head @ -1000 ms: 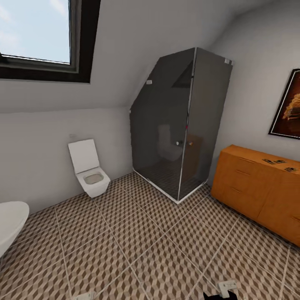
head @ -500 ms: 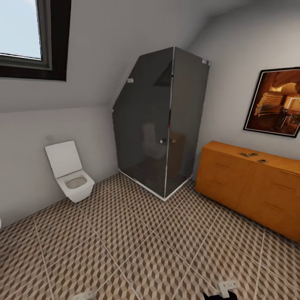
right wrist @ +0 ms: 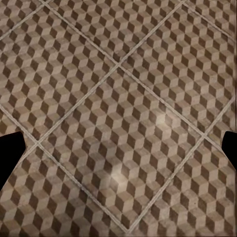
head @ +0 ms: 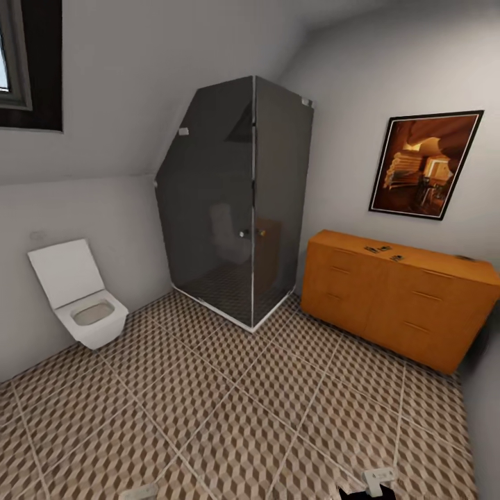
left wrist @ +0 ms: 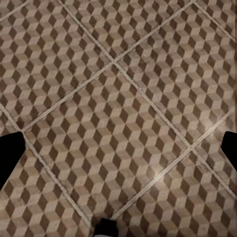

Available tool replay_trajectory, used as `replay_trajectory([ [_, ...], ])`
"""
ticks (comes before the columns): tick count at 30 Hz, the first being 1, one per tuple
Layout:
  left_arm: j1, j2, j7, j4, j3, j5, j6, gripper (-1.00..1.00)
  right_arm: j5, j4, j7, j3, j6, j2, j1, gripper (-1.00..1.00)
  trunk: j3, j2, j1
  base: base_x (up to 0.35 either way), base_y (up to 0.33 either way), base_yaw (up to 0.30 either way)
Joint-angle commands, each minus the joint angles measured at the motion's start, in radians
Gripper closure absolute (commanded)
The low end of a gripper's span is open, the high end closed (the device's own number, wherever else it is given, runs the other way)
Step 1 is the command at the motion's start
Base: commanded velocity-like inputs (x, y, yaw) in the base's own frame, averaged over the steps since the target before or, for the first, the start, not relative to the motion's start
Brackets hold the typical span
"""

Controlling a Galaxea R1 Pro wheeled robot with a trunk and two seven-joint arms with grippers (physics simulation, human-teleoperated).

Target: Take the four mousetraps from the cabinet in the bathroom and place them on the bathroom floor. Make sure all four end up on the same floor surface, and ensure that at least two of them are either under or directly next to the same bathroom sink.

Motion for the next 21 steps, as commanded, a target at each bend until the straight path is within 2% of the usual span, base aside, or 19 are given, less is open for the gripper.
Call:
replay_trajectory([
  [1, 0.0, 0.0, 0.004, 0.0, -0.002, 0.01, -0.002, -1.0, 0.005, 0.001, 0.003, -0.001, -0.003, 0.0, -0.001, -1.0, -0.003, -0.002, 0.001, 0.0, 0.0, -0.266],
  [7, 0.0, 0.0, 0.027, 0.0, -0.002, 0.01, -0.003, -1.0, 0.005, 0.001, 0.003, -0.001, -0.003, 0.0, -0.001, -1.0, -0.006, -0.002, 0.001, 0.0, 0.0, -0.266],
  [21, 0.0, -0.003, 0.03, 0.0, -0.003, 0.009, -0.003, -1.0, 0.005, 0.001, 0.003, -0.001, -0.003, 0.0, -0.001, -1.0, -0.013, -0.002, 0.001, 0.0, 0.0, -0.266],
])
